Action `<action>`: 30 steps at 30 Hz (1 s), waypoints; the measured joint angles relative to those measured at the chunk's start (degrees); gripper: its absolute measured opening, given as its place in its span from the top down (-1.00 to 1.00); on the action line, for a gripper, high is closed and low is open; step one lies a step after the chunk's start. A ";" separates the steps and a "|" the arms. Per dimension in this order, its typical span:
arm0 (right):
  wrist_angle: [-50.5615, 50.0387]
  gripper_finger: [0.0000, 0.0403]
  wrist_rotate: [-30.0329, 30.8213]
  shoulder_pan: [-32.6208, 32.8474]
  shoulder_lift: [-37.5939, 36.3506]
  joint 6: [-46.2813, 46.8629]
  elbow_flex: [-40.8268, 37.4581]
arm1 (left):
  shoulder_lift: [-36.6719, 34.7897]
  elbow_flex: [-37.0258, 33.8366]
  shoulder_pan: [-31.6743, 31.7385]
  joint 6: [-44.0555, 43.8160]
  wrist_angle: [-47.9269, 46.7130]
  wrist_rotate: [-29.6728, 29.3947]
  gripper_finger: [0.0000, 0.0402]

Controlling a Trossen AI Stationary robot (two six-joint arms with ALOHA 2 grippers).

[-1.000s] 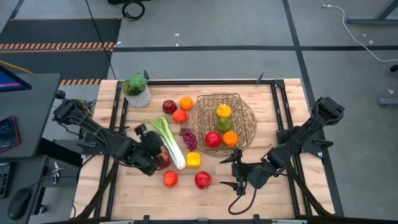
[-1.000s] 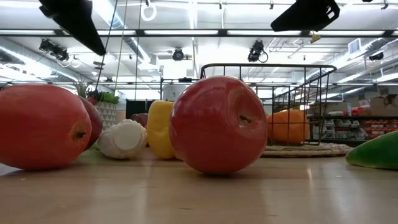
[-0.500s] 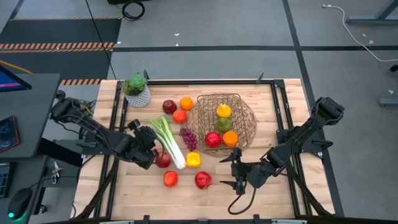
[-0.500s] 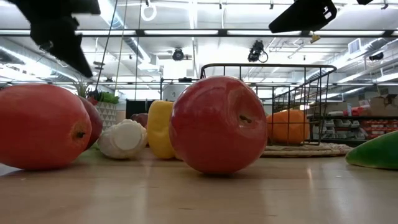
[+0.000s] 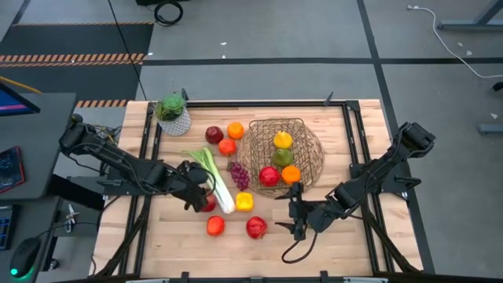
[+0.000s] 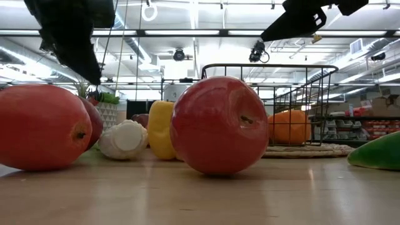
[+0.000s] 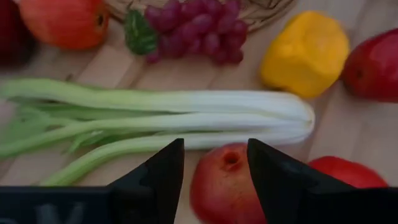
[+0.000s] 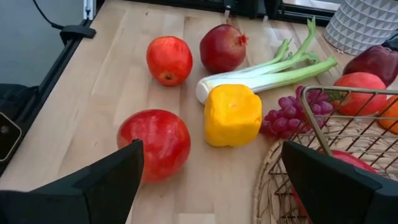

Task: Build produce basket
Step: Put the pomegranate into the wire basket

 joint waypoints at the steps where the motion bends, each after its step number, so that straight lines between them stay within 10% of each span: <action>1: -0.02 -0.91 -0.02 0.00 0.00 0.15 0.00 | 0.45 0.01 -0.13 0.38 0.83 0.01 0.06; 30: -0.10 -0.91 -0.50 0.42 0.00 1.13 0.00 | 8.89 -2.54 -1.07 -1.95 7.37 4.24 0.12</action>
